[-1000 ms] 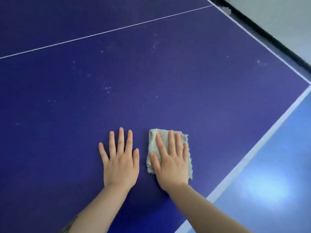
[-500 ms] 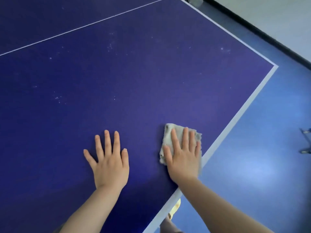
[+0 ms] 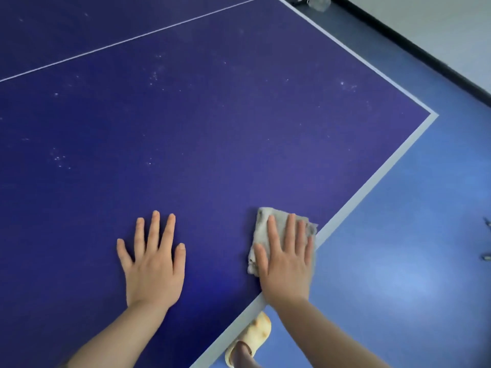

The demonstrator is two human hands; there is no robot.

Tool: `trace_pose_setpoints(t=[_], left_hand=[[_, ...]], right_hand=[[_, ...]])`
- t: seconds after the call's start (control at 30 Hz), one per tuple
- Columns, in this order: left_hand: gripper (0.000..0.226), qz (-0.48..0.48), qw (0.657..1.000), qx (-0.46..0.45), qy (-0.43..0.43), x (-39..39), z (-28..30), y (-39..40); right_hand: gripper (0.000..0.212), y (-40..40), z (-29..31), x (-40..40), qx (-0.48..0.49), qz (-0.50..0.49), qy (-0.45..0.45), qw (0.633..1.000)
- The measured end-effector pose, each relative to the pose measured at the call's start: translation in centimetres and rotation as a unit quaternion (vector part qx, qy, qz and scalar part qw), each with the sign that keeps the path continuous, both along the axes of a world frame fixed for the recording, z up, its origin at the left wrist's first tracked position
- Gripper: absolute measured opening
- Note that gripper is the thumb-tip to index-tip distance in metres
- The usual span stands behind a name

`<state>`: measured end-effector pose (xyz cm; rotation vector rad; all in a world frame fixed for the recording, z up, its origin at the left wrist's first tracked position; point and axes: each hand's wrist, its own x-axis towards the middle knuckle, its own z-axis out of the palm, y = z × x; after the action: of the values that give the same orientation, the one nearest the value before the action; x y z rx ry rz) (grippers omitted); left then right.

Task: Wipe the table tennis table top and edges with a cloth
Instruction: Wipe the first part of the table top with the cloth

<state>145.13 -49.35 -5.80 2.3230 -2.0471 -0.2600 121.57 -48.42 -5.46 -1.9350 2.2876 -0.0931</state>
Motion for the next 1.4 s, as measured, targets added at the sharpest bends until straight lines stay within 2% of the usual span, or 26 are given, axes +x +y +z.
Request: trace_pose_setpoints(t=[0.1, 0.17, 0.23, 0.33, 0.4, 0.47, 0.53, 0.6, 0.67, 0.73, 0.8, 0.87, 0.93, 1.0, 1.07, 1.13, 1.2, 1.3, 1.4], left_hand=[[0.062, 0.004, 1.000, -0.005, -0.007, -0.1, 0.0, -0.1], [0.061, 0.009, 1.000, -0.013, -0.004, -0.3, 0.1, -0.1], [0.061, 0.011, 1.000, -0.017, -0.001, -0.3, 0.1, -0.1], [0.061, 0.012, 1.000, -0.017, -0.003, -0.4, 0.2, 0.1], [0.061, 0.011, 1.000, -0.014, -0.011, -0.6, 0.2, 0.1], [0.061, 0.011, 1.000, -0.012, -0.012, -0.5, 0.2, 0.0], [0.061, 0.008, 1.000, -0.012, -0.009, -0.4, 0.2, -0.2], [0.061, 0.007, 1.000, -0.015, -0.007, -0.4, 0.1, -0.1], [0.060, 0.012, 1.000, -0.018, -0.006, -0.4, 0.1, 0.1], [0.060, 0.012, 1.000, -0.014, -0.008, -0.3, 0.1, 0.0], [0.060, 0.008, 1.000, -0.005, -0.009, -0.2, 0.1, 0.0], [0.060, 0.007, 1.000, -0.001, 0.000, -0.3, 0.3, 0.0], [0.061, 0.006, 1.000, -0.001, 0.014, -0.3, 0.4, -0.1], [0.062, 0.015, 0.999, -0.003, 0.042, -0.2, 0.5, -0.1], [0.062, 0.052, 0.994, -0.017, 0.094, -0.1, 0.5, -0.3], [0.056, 0.090, 0.985, -0.037, 0.144, 0.4, 0.7, -1.2], [0.055, 0.109, 0.980, -0.046, 0.163, 1.9, 0.9, -2.9], [0.056, 0.137, 0.983, -0.033, 0.116, 6.3, 1.1, -5.3], [0.056, 0.159, 0.984, -0.019, 0.078, 10.0, 0.9, -6.3]], right_hand=[[0.058, -1.8, 0.4, 2.9, 0.012, 0.181, -0.008, 0.983], [0.061, -5.2, 0.5, 1.5, 0.021, 0.230, -0.011, 0.973], [0.067, -7.7, 0.3, -1.7, 0.037, 0.151, -0.005, 0.988], [0.072, -7.1, -0.2, -6.4, 0.038, -0.081, -0.003, 0.996], [0.070, -4.5, -0.4, -6.3, 0.011, -0.129, -0.017, 0.991], [0.068, -2.2, -0.2, -3.5, -0.004, -0.084, -0.020, 0.996], [0.064, -2.1, 0.0, -0.1, 0.005, 0.023, -0.016, 1.000], [0.061, -4.5, 0.6, 2.4, 0.018, 0.130, -0.021, 0.991], [0.062, -8.4, 1.3, 3.0, 0.028, 0.176, -0.030, 0.984], [0.061, -12.1, 1.4, 1.1, 0.075, 0.117, -0.014, 0.990], [0.061, -13.5, 1.5, -2.3, 0.101, -0.015, -0.004, 0.995], [0.064, -12.2, 1.2, -5.1, 0.079, -0.122, -0.004, 0.989], [0.062, -9.2, 0.6, -5.2, 0.025, -0.132, 0.024, 0.991], [0.062, -5.8, 0.5, -1.8, -0.019, -0.060, 0.021, 0.998], [0.059, -3.7, 0.4, 3.0, -0.012, 0.061, -0.004, 0.998], [0.057, -4.4, 0.2, 6.4, -0.002, 0.192, -0.010, 0.981], [0.057, -7.7, 0.0, 6.8, -0.005, 0.246, 0.010, 0.969], [0.065, -11.7, 0.3, 3.6, 0.014, 0.151, 0.020, 0.988], [0.068, -10.5, 0.1, 3.0, 0.028, 0.021, 0.008, 0.999]])
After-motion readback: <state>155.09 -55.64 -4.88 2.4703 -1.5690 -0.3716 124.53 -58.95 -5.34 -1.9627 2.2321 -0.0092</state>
